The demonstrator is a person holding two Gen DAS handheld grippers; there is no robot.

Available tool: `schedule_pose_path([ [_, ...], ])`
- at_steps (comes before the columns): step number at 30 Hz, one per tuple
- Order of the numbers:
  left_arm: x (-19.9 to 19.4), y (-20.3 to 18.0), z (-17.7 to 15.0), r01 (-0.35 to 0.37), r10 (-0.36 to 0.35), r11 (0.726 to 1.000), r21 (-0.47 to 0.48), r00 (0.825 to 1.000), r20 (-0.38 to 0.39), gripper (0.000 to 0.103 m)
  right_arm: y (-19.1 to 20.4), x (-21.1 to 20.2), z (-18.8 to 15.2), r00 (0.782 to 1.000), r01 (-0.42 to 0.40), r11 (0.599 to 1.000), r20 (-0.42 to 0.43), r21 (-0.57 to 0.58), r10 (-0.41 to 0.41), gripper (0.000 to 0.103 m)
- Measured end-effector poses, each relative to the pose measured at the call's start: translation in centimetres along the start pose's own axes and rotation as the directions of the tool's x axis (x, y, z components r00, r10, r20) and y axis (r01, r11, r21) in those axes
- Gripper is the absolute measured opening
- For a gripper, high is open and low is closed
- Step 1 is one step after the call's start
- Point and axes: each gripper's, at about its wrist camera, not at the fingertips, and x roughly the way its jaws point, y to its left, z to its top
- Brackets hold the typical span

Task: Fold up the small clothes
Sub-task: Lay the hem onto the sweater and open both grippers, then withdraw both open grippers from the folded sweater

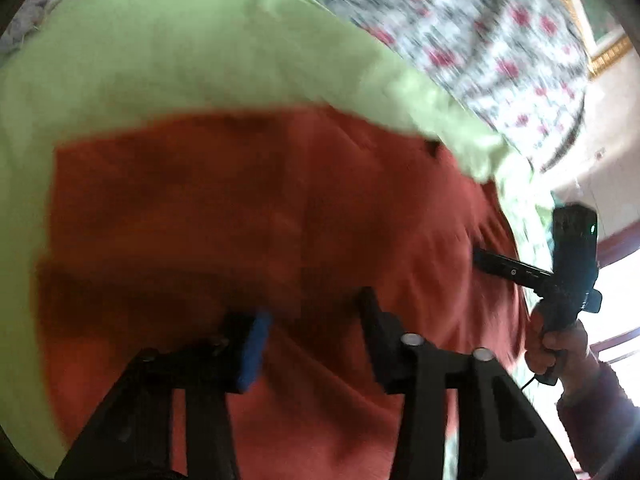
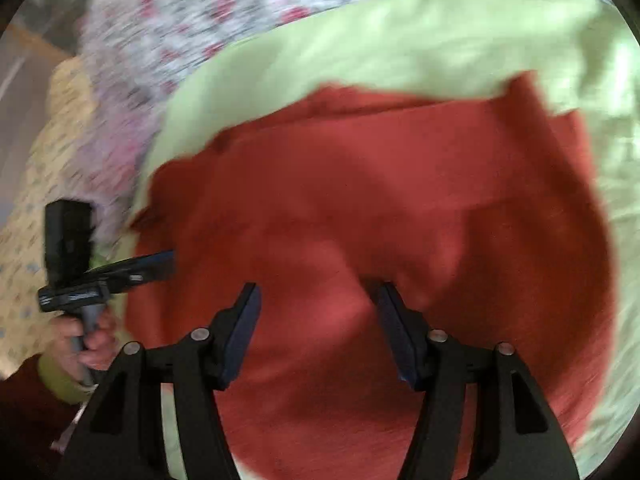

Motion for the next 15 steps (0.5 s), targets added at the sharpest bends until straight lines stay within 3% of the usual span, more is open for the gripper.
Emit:
schedule_pose_path([
  [3,-1.4,2.6,2.5,-0.072,0.080,0.994,-0.081,0.992,0.100,0.041,-2.8,-1.2,2.2,0.992,0.079,0.994,0.091,0.076,-0.085,0.054],
  [5,-1.9,4.4,3.6,-0.080,0.100,0.986,-0.146,0.986,0.134,0.041,-4.8,-2.5,3.3,0.980,0.060,0.982,0.177,0.179,-0.092,0.054],
  [8,-2.5,6.6,3.9,-0.067,0.106,0.970,-0.232,0.982,0.158,0.041,-6.7,-3.4,3.6,0.966,0.026,0.957,0.240,0.289,-0.099,0.054],
  [15,-4.9,6.3,1.1,-0.079,0.128,0.963,-0.257,0.975,0.179,0.046,-4.5,-6.2,0.8,0.948,0.011,0.948,0.297,0.319,-0.111,0.059],
])
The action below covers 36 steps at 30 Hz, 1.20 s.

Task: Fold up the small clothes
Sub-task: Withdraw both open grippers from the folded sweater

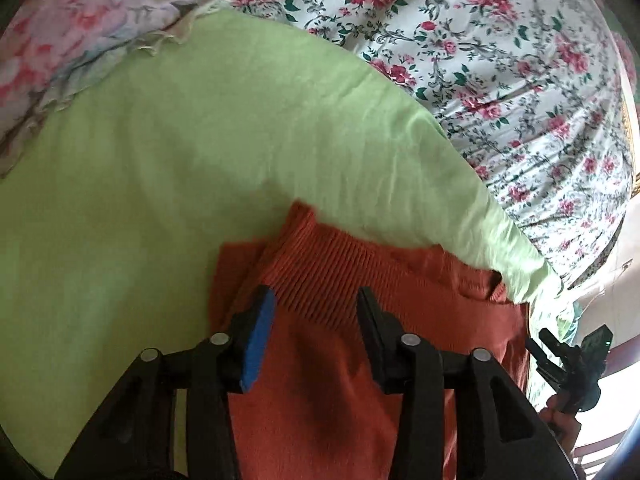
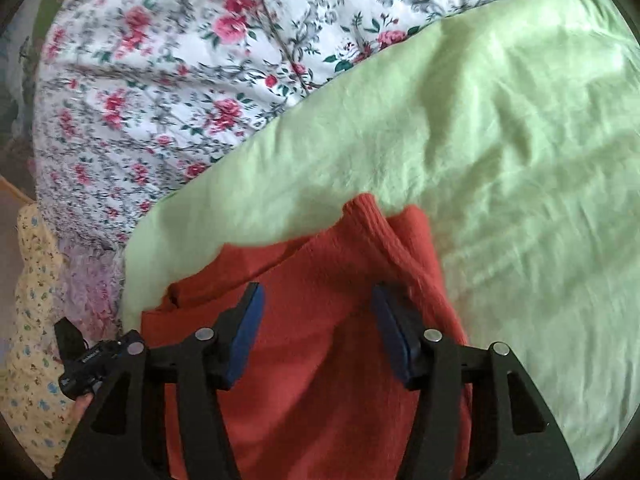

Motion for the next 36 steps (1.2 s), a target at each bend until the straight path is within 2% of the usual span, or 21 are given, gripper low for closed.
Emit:
schedule_pose_path([
  [3,-2.0,1.0,-1.9,0.008,-0.008,0.999,-0.032,1.000,0.002,0.047,0.2,-1.6,-1.5,1.000,-0.004,1.000,-0.005,0.016,0.004,0.061],
  [11,-7.8,2.9,-9.9,0.051,-0.053,0.996,-0.074,0.998,-0.023,0.051,0.9,-5.8,-7.5,1.000,-0.014,0.998,-0.023,0.058,0.015,0.063],
  [13,-9.4,3.5,-12.0,0.067,-0.070,0.993,-0.093,0.997,-0.019,0.054,0.7,-7.2,-8.9,1.000,-0.014,0.997,-0.017,0.076,0.016,0.063],
  [15,-10.9,4.0,-14.3,0.077,-0.079,0.992,-0.105,0.997,-0.022,0.061,0.9,-8.3,-10.3,1.000,-0.009,0.996,-0.011,0.088,0.010,0.064],
  [20,-12.8,5.3,-18.5,0.075,-0.081,0.993,-0.091,0.994,-0.068,0.062,1.7,-11.2,-14.4,1.000,0.004,0.997,-0.024,0.078,-0.002,0.064],
  [22,-13.5,5.8,-19.8,0.076,-0.083,0.993,-0.086,0.993,-0.085,0.062,1.8,-11.8,-15.9,0.999,0.005,0.997,-0.037,0.072,-0.002,0.064],
  [26,-14.9,7.2,-21.8,0.095,-0.103,0.991,-0.095,0.991,-0.084,0.070,1.7,-13.3,-19.6,0.998,0.021,0.998,-0.066,0.054,-0.018,0.065],
  [29,-15.0,7.6,-23.2,0.088,-0.097,0.992,-0.088,0.990,-0.099,0.070,1.4,-13.8,-22.1,0.995,0.033,0.997,-0.091,0.073,-0.026,0.065],
  [33,-14.7,7.5,-24.6,0.087,-0.098,0.993,-0.083,0.986,-0.132,0.070,1.7,-14.0,-23.6,0.993,0.034,0.996,-0.111,0.079,-0.025,0.065],
  [36,-15.0,7.1,-25.0,0.103,-0.115,0.990,-0.100,0.985,-0.126,0.071,2.3,-13.7,-24.0,0.993,0.012,0.998,-0.120,0.062,-0.004,0.065],
])
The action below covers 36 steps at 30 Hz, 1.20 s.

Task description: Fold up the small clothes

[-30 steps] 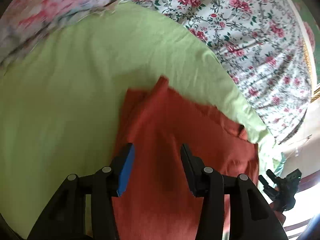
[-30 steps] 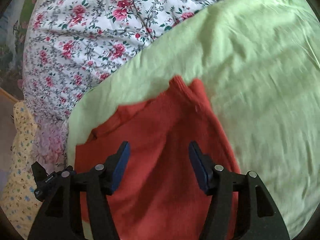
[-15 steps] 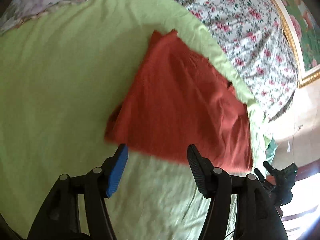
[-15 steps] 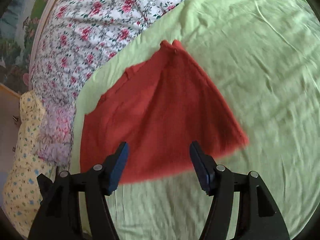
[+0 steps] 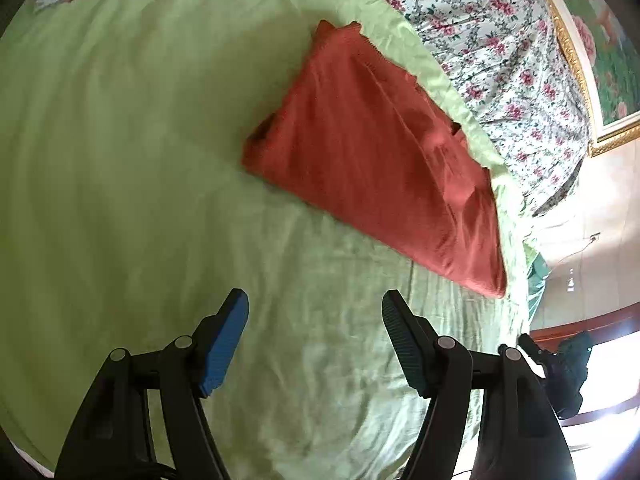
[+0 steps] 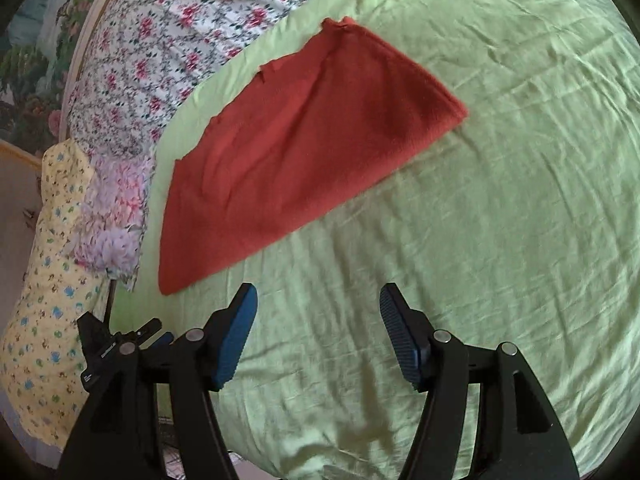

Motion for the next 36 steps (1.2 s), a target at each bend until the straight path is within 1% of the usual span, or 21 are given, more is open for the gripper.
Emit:
schedule_pose_path([
  [2,0.0,-0.4,-0.1,0.004,-0.004,1.000,-0.010,1.000,0.009,0.073,0.5,0.4,0.1,1.000,-0.010,1.000,-0.008,-0.015,0.010,0.065],
  [5,0.3,-1.0,0.4,0.002,-0.001,1.000,-0.025,1.000,0.017,0.074,1.3,1.0,0.6,0.999,-0.031,0.999,-0.022,-0.041,0.030,0.065],
  [8,1.0,-1.8,1.1,0.007,-0.006,0.999,-0.043,1.000,0.023,0.074,2.0,1.0,1.3,0.999,-0.039,0.995,-0.031,-0.088,0.036,0.065],
  [10,1.6,-2.4,1.6,-0.005,0.006,0.999,-0.052,1.000,0.029,0.074,2.1,0.8,1.9,0.999,-0.035,0.994,-0.028,-0.106,0.032,0.065],
  [13,2.7,-2.8,2.2,-0.006,0.009,0.997,-0.081,0.999,0.037,0.075,1.9,0.8,2.6,0.999,-0.040,0.994,-0.039,-0.104,0.036,0.065],
  [17,4.3,-2.8,3.1,-0.025,0.032,0.990,-0.141,0.998,0.046,0.079,1.2,1.1,3.6,0.998,-0.033,0.994,-0.052,-0.103,0.028,0.065],
  [21,5.8,-1.9,4.2,-0.031,0.049,0.977,-0.212,0.995,0.083,0.080,0.6,1.5,4.5,0.997,-0.028,0.994,-0.072,-0.106,0.020,0.065],
  [24,6.3,-1.5,5.0,-0.013,0.049,0.968,-0.250,0.990,0.135,0.082,0.2,1.9,5.2,0.996,-0.026,0.994,-0.087,-0.108,0.017,0.065],
  [28,7.0,-1.8,6.6,-0.030,0.082,0.967,-0.254,0.977,0.199,0.082,0.1,2.4,6.4,0.994,-0.031,0.992,-0.104,-0.119,0.019,0.065],
  [31,7.5,-2.0,7.8,-0.046,0.106,0.968,-0.248,0.966,0.234,0.080,-0.1,2.8,7.3,0.993,-0.035,0.992,-0.116,-0.125,0.021,0.065],
  [32,7.6,-2.2,8.2,-0.053,0.113,0.969,-0.241,0.964,0.242,0.075,-0.2,3.0,7.6,0.992,-0.038,0.992,-0.121,-0.123,0.023,0.065],
  [33,7.8,-2.3,8.5,-0.062,0.121,0.971,-0.232,0.961,0.248,0.065,-0.2,3.2,7.9,0.992,-0.041,0.992,-0.124,-0.122,0.025,0.065],
  [34,8.0,-2.4,8.9,-0.076,0.132,0.972,-0.223,0.960,0.246,0.059,-0.3,3.5,8.2,0.991,-0.043,0.992,-0.128,-0.121,0.028,0.065],
  [35,8.2,-2.4,9.2,-0.086,0.139,0.972,-0.218,0.961,0.239,0.045,-0.4,3.7,8.6,0.991,-0.046,0.992,-0.132,-0.120,0.030,0.065],
  [36,8.3,-2.3,9.4,-0.089,0.139,0.973,-0.214,0.963,0.231,0.034,-0.5,4.1,9.0,0.990,-0.051,0.992,-0.137,-0.117,0.034,0.065],
])
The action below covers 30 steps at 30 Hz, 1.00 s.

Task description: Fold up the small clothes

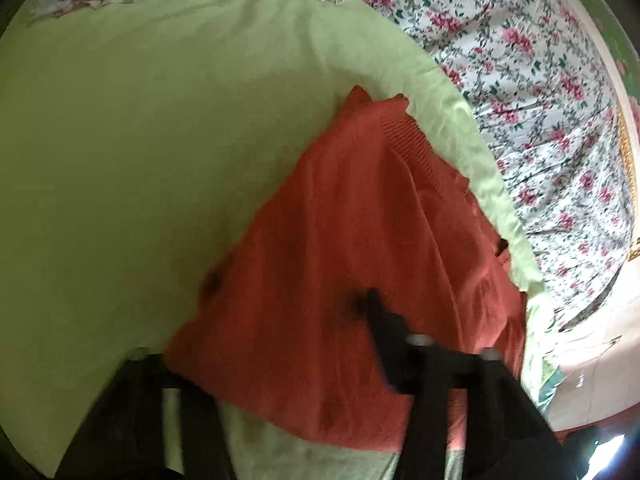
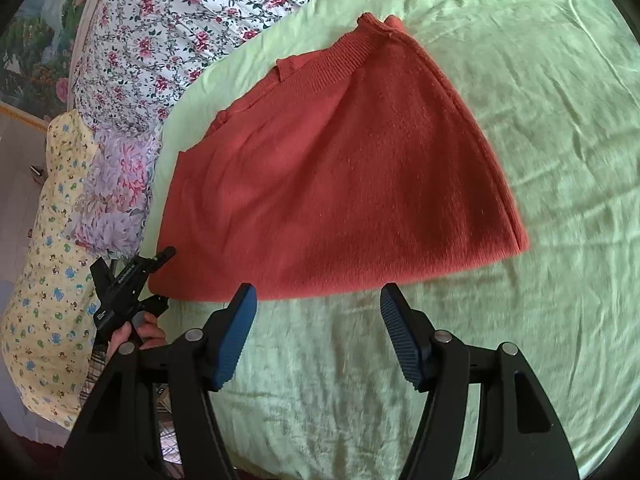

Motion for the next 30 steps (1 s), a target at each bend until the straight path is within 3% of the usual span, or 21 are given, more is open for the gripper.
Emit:
schedule_pose_path([
  [3,0.0,-0.3,0.3,0.019,-0.019,1.000,0.008,1.000,-0.009,0.018,-0.5,0.6,1.1,1.000,-0.009,1.000,-0.005,0.003,0.009,0.065],
  [8,-1.8,-4.4,0.1,0.000,-0.005,0.990,0.140,0.999,0.033,0.014,-1.5,0.9,2.9,1.000,-0.022,1.000,0.014,0.014,0.022,0.065],
  [11,-3.1,-8.3,-0.2,0.026,-0.040,0.970,0.242,0.998,0.055,0.013,-2.3,0.9,4.2,0.999,-0.032,0.999,0.031,0.023,0.032,0.065],
  [16,-4.2,-16.0,-1.6,0.133,-0.168,0.904,0.407,0.985,0.051,0.013,-3.4,1.0,6.7,0.996,-0.057,0.997,0.070,0.043,0.054,0.065],
  [20,-2.8,-21.0,-4.4,0.229,-0.243,0.835,0.500,0.969,-0.038,0.013,-4.0,0.7,9.1,0.992,-0.070,0.997,0.107,0.040,0.066,0.065],
  [24,0.5,-23.5,-8.4,0.276,-0.226,0.776,0.568,0.961,-0.159,0.013,-4.3,0.9,11.3,0.989,-0.101,0.994,0.113,0.039,0.096,0.065],
  [26,2.4,-23.9,-10.4,0.270,-0.182,0.750,0.604,0.962,-0.204,0.013,-4.3,1.4,12.1,0.987,-0.135,0.990,0.098,0.038,0.131,0.065],
  [30,4.9,-24.0,-12.8,0.249,-0.113,0.725,0.642,0.963,-0.245,0.013,-3.9,4.5,13.8,0.983,-0.181,0.983,0.005,0.037,0.181,0.065],
])
